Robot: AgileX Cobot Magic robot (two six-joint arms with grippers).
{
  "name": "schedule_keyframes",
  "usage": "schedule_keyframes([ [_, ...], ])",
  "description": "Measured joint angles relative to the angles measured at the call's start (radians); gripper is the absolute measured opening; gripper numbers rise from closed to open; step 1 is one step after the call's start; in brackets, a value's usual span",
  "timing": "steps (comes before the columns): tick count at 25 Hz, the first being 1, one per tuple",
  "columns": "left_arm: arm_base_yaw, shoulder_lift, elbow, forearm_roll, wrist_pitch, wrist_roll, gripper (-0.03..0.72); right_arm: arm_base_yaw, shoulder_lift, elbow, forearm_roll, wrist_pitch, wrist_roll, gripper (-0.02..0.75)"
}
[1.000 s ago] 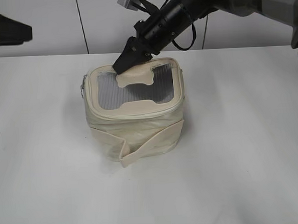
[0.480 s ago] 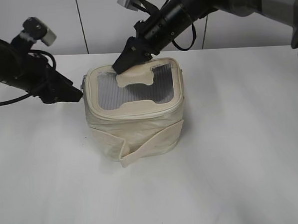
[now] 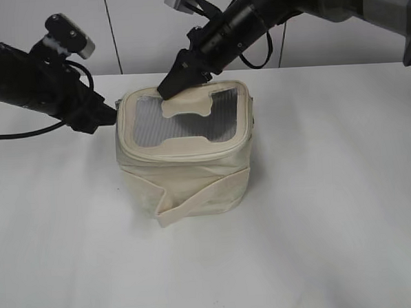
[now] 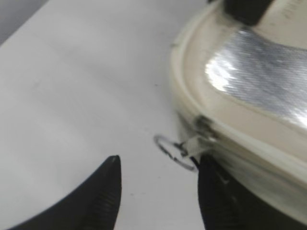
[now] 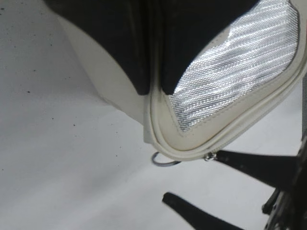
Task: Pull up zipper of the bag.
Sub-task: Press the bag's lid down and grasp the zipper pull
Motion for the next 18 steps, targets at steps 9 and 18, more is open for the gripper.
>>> schedule_keyframes([
  [9,0.000,0.001,0.000,-0.033,-0.067,-0.001,0.331,0.000,0.000,0.000,0.008,0.002,0.006,0.045],
  [18,-0.008,0.001,0.000,0.031,-0.017,-0.001,0.328,0.000,0.000,0.000,0.009,0.002,0.008,0.044],
])
